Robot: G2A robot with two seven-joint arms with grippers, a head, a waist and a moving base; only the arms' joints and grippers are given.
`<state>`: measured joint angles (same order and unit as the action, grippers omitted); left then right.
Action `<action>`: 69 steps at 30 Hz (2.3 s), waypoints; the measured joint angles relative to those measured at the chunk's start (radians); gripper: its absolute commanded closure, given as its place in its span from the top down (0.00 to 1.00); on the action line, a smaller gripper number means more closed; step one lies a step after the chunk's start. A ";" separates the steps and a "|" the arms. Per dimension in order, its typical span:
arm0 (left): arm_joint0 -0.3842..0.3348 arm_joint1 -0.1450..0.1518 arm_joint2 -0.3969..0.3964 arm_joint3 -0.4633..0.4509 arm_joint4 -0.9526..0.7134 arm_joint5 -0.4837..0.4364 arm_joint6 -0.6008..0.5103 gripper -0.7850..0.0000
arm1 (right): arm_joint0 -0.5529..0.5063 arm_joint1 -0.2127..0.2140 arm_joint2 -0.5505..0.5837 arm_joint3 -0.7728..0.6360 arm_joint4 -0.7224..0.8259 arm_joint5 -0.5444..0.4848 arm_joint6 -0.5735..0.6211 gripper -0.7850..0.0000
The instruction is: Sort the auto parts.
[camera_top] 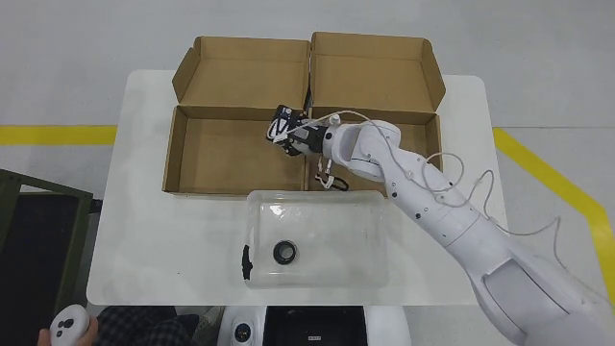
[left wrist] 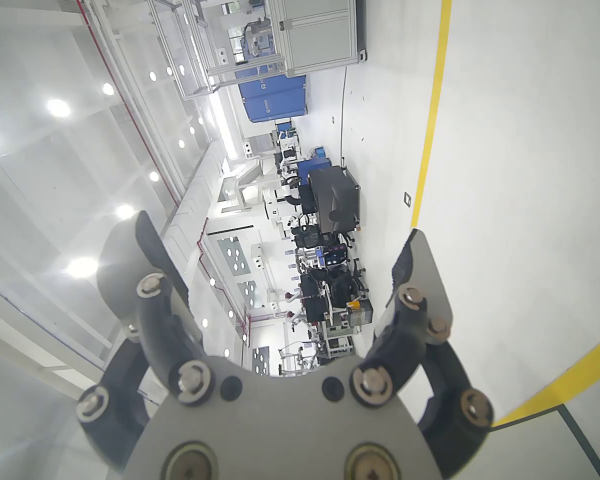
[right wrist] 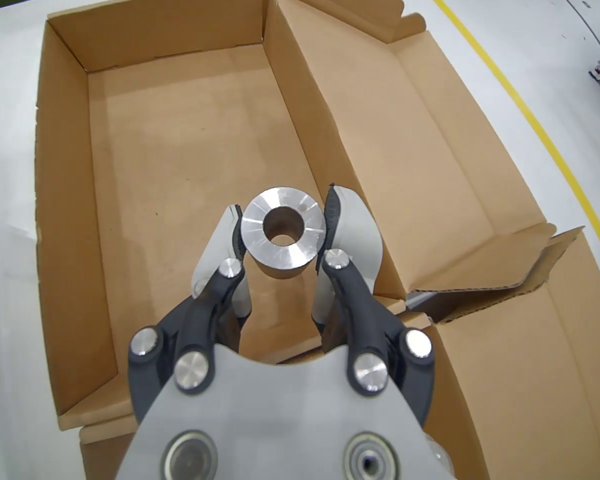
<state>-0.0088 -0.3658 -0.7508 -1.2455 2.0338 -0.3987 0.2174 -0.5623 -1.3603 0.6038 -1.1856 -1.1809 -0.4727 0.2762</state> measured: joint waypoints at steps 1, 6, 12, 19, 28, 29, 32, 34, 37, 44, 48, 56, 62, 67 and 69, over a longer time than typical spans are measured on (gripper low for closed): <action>0.000 0.000 0.000 0.000 0.000 0.000 0.000 1.00 | 0.004 -0.005 -0.005 0.011 0.000 0.003 0.003 0.00; 0.000 0.000 0.000 0.000 0.000 0.000 0.000 1.00 | 0.026 -0.031 -0.025 0.063 -0.005 0.011 0.014 0.00; 0.000 0.000 0.000 0.000 0.000 0.000 0.000 1.00 | 0.042 -0.052 -0.035 0.097 -0.022 0.014 0.028 0.16; 0.000 0.000 0.000 0.000 0.000 0.000 0.000 1.00 | 0.049 -0.069 -0.038 0.120 -0.046 0.008 0.047 0.24; 0.000 0.000 0.000 0.000 0.000 0.000 0.000 1.00 | 0.045 -0.087 -0.040 0.142 -0.068 -0.001 0.065 0.40; 0.000 0.000 0.000 0.000 0.000 0.000 0.000 1.00 | 0.044 -0.090 -0.040 0.143 -0.070 -0.002 0.067 0.41; 0.000 0.000 0.000 0.000 0.000 0.000 0.000 1.00 | 0.043 -0.094 -0.038 0.147 -0.079 -0.005 0.072 0.43; 0.000 0.000 0.000 0.000 0.000 0.000 0.000 1.00 | 0.044 -0.097 -0.033 0.148 -0.083 -0.007 0.073 0.44; 0.000 0.000 0.000 0.000 0.000 0.000 0.000 1.00 | 0.044 -0.098 -0.024 0.136 -0.090 -0.011 0.068 0.45; 0.000 0.000 0.000 0.000 0.000 0.000 0.000 1.00 | 0.013 -0.081 0.023 0.022 -0.115 -0.045 0.065 0.49; 0.000 0.000 0.000 0.000 0.000 0.000 0.000 1.00 | -0.027 -0.061 0.068 -0.073 -0.120 -0.078 0.074 0.49; 0.000 0.000 0.000 0.000 0.000 0.000 0.000 1.00 | -0.170 -0.009 0.174 -0.305 -0.115 -0.167 0.128 0.49; 0.000 0.000 0.000 0.000 0.000 0.000 0.000 1.00 | -0.303 0.029 0.244 -0.457 -0.112 -0.237 0.166 0.52; 0.000 0.000 0.000 0.000 0.000 0.000 0.000 1.00 | -0.415 0.058 0.301 -0.585 -0.107 -0.295 0.187 0.53; 0.000 0.000 0.000 0.000 0.000 0.000 0.000 1.00 | -0.459 0.070 0.326 -0.635 -0.110 -0.321 0.197 0.54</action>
<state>-0.0088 -0.3658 -0.7508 -1.2455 2.0338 -0.3987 0.2174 -1.0215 -1.2900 0.9296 -1.8206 -1.2909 -0.7934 0.4731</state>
